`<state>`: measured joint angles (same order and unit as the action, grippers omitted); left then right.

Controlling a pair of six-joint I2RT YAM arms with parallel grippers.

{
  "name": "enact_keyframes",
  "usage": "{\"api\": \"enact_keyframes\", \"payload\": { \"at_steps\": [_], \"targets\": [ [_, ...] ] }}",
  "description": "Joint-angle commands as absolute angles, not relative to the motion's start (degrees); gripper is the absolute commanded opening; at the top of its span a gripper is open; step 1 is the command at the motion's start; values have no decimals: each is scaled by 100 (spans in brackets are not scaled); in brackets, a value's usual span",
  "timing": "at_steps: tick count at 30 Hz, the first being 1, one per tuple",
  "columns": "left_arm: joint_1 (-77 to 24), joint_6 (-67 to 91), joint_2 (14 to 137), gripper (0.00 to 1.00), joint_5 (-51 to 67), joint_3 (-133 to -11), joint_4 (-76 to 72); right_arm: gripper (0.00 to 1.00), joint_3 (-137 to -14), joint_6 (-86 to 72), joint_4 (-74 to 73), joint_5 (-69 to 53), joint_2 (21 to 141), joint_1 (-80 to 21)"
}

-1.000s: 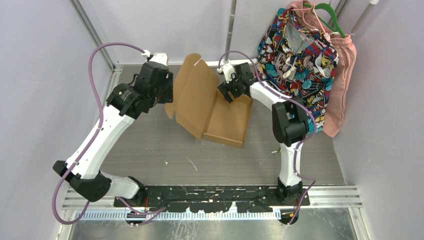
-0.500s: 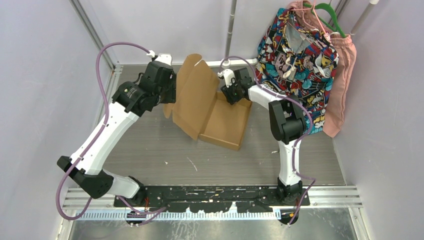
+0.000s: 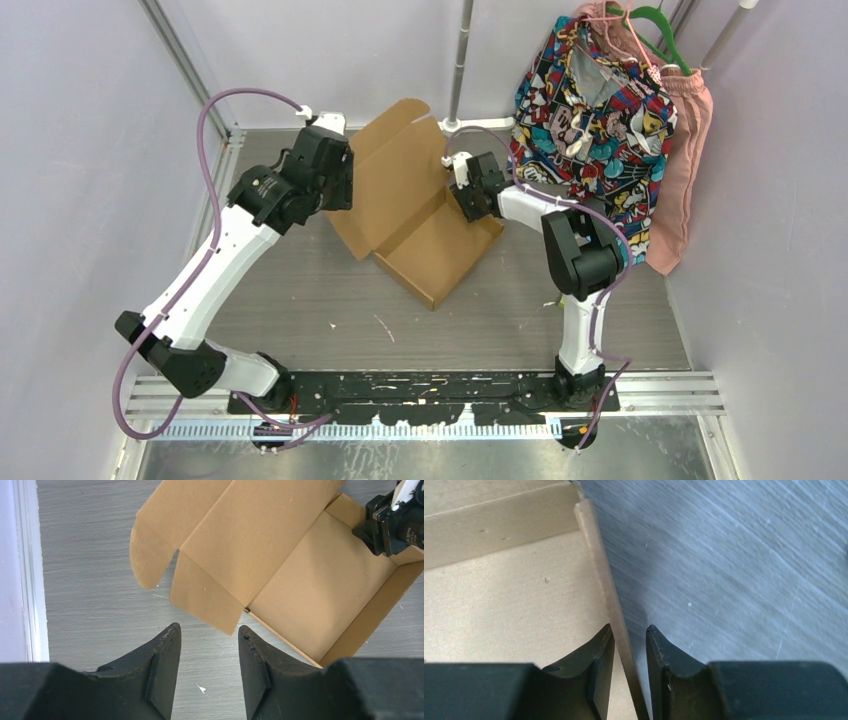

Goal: Fold the paper box

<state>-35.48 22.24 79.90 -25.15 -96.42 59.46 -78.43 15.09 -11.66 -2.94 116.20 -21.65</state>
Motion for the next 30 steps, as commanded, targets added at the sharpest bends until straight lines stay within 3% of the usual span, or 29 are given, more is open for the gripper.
{"api": "enact_keyframes", "payload": {
  "at_steps": [1, 8, 25, 30],
  "targets": [
    [-3520, 2310, 7699, 46, -2479, -9535, 5702, 34, -7553, 1060, -1002, 624, 10868, -2397],
    [-3520, 2396, 7523, 45, -2437, -9286, 5584, 33, -7083, 221, -1595, 2023, 10552, -2865],
    [-3520, 2465, 7089, 46, -2848, -8592, 5265, 30, -5392, -3103, -1555, 2637, 9192, -3066],
    [-3432, 2235, 7170, 47, -2959, -8409, 4809, 48, -4709, -3123, -1201, 2343, 8365, -3094]
  ]
}}
